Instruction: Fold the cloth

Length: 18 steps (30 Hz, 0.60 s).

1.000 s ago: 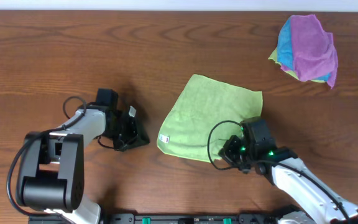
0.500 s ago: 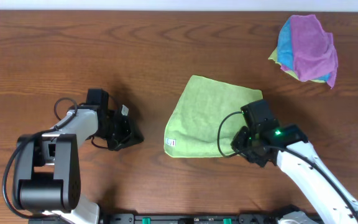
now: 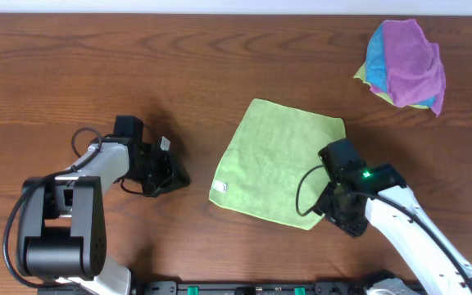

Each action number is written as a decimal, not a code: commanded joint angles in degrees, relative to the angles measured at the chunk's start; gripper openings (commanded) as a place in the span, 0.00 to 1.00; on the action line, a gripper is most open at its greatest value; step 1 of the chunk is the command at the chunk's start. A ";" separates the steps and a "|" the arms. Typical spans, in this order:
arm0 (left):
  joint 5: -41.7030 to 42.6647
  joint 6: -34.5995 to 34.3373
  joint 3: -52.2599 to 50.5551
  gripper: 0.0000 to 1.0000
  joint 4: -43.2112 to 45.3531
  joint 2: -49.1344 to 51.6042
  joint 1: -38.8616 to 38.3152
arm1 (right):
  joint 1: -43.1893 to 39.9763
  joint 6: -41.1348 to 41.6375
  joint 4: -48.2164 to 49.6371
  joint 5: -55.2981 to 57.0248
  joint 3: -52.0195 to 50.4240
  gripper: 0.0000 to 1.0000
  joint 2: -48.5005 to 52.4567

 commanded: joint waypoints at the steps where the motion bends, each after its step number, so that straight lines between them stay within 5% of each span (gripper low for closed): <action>1: 1.92 1.27 1.22 0.05 -0.35 -0.98 0.13 | 0.44 0.50 -0.24 4.00 0.83 0.60 0.15; 12: -0.94 10.45 4.48 0.08 -10.08 -0.98 -2.25 | 0.33 -0.85 7.72 4.31 0.72 0.66 0.17; 18: -4.61 11.30 6.12 0.21 -9.40 -0.98 -6.93 | 0.44 5.90 3.19 -1.84 -0.52 0.64 0.15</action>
